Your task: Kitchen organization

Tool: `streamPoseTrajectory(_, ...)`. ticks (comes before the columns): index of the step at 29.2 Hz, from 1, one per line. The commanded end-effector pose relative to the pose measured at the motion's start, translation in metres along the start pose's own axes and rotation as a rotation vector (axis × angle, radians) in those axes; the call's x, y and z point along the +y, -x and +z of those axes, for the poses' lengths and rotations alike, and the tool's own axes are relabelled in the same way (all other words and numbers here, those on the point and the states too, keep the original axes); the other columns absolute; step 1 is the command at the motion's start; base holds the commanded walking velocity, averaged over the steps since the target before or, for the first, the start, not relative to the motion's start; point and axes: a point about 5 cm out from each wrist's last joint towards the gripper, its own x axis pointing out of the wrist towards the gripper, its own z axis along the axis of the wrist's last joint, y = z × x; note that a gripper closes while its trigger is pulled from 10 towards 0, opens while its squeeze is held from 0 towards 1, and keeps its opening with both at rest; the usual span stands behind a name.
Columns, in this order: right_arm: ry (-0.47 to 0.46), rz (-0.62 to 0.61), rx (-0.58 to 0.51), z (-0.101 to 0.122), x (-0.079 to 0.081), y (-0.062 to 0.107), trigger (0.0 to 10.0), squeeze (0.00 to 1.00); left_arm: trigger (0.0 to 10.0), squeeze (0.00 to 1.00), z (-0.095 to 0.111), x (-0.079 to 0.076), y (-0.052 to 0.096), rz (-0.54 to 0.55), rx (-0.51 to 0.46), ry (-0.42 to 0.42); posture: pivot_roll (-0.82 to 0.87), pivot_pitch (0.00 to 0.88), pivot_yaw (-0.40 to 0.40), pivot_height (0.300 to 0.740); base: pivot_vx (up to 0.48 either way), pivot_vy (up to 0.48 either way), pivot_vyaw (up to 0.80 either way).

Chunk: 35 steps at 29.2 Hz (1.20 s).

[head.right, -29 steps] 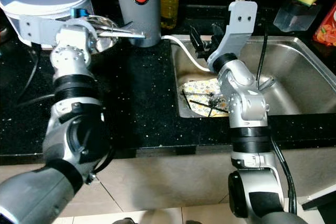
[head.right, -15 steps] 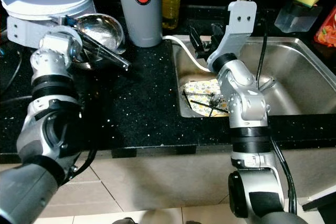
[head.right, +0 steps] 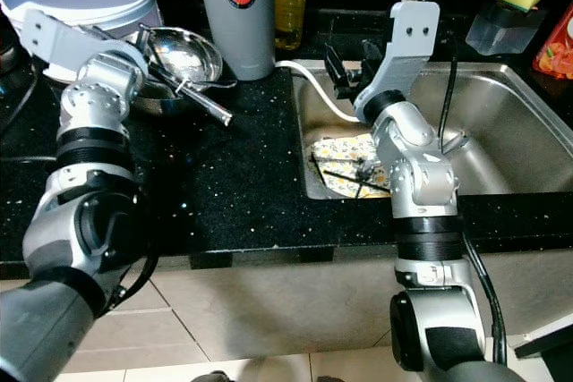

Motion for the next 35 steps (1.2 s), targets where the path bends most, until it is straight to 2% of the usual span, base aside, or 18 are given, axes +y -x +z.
streamPoseTrajectory(1,0.002,-0.009,-0.01,0.004,-0.002,0.003,10.0,0.0,10.0,0.0,0.006,-0.005,0.003,-0.052,-0.046,-0.029,0.02,0.043,-0.047,0.74,0.0,0.0,0.0)
streamPoseTrajectory(3,0.003,-0.011,-0.012,0.004,-0.002,0.003,10.0,0.0,10.0,0.0,0.02,-0.013,0.011,-0.133,-0.119,-0.034,0.02,0.043,-0.047,0.74,0.0,0.0,0.0)
streamPoseTrajectory(7,0.003,-0.011,-0.012,0.004,-0.002,0.003,10.0,0.0,10.0,0.0,0.025,-0.016,0.014,-0.171,-0.149,-0.047,0.02,0.04,-0.048,0.74,0.0,0.0,0.0)
streamPoseTrajectory(12,0.002,-0.005,-0.012,0.004,-0.001,0.001,10.0,0.0,10.0,0.0,0.032,-0.022,0.021,-0.227,-0.202,-0.108,0.02,0.032,-0.055,0.74,0.0,0.0,0.0)
streamPoseTrajectory(16,0.002,-0.001,-0.015,0.004,-0.001,0.001,10.0,0.0,10.0,0.0,0.032,-0.027,0.026,-0.279,-0.215,-0.143,0.03,0.03,-0.055,0.74,0.0,0.0,0.0)
streamPoseTrajectory(19,0.005,0.01,-0.024,0.006,0.0,0.001,10.0,0.0,10.0,0.0,0.025,-0.042,0.04,-0.409,-0.206,-0.204,0.03,0.029,-0.056,0.74,0.0,0.0,0.0)
streamPoseTrajectory(22,0.004,0.015,-0.027,0.006,0.001,0.002,10.0,0.0,10.0,0.0,0.024,-0.045,0.043,-0.436,-0.211,-0.22,0.03,0.029,-0.056,0.74,0.0,0.0,0.0)
streamPoseTrajectory(26,-0.001,0.032,-0.042,0.008,0.002,0.003,10.0,0.0,10.0,0.0,0.03,-0.055,0.053,-0.511,-0.276,-0.272,0.03,0.027,-0.055,0.74,0.0,0.0,0.0)
streamPoseTrajectory(28,-0.005,0.04,-0.05,0.009,0.003,0.004,10.0,0.0,10.0,0.0,0.035,-0.064,0.062,-0.585,-0.313,-0.274,0.03,0.027,-0.055,0.74,0.0,0.0,0.0)
streamPoseTrajectory(31,-0.005,0.041,-0.052,0.009,0.003,0.004,10.0,0.0,10.0,0.0,0.037,-0.068,0.068,-0.635,-0.315,-0.265,0.03,0.027,-0.055,0.74,0.0,0.0,0.0)
streamPoseTrajectory(33,-0.007,0.045,-0.058,0.01,0.004,0.004,10.0,0.0,10.0,0.0,0.036,-0.079,0.079,-0.751,-0.294,-0.211,0.02,0.029,-0.049,0.74,0.0,0.0,0.0)
streamPoseTrajectory(34,-0.007,0.045,-0.058,0.01,0.004,0.004,10.0,0.0,10.0,0.0,0.036,-0.079,0.079,-0.751,-0.294,-0.211,0.02,0.029,-0.049,0.74,0.0,0.0,0.0)
streamPoseTrajectory(35,-0.01,0.052,-0.065,0.011,0.005,0.004,10.0,0.0,10.0,0.0,0.036,-0.083,0.086,-0.811,-0.28,-0.164,0.02,0.03,-0.05,0.74,0.0,0.0,0.0)
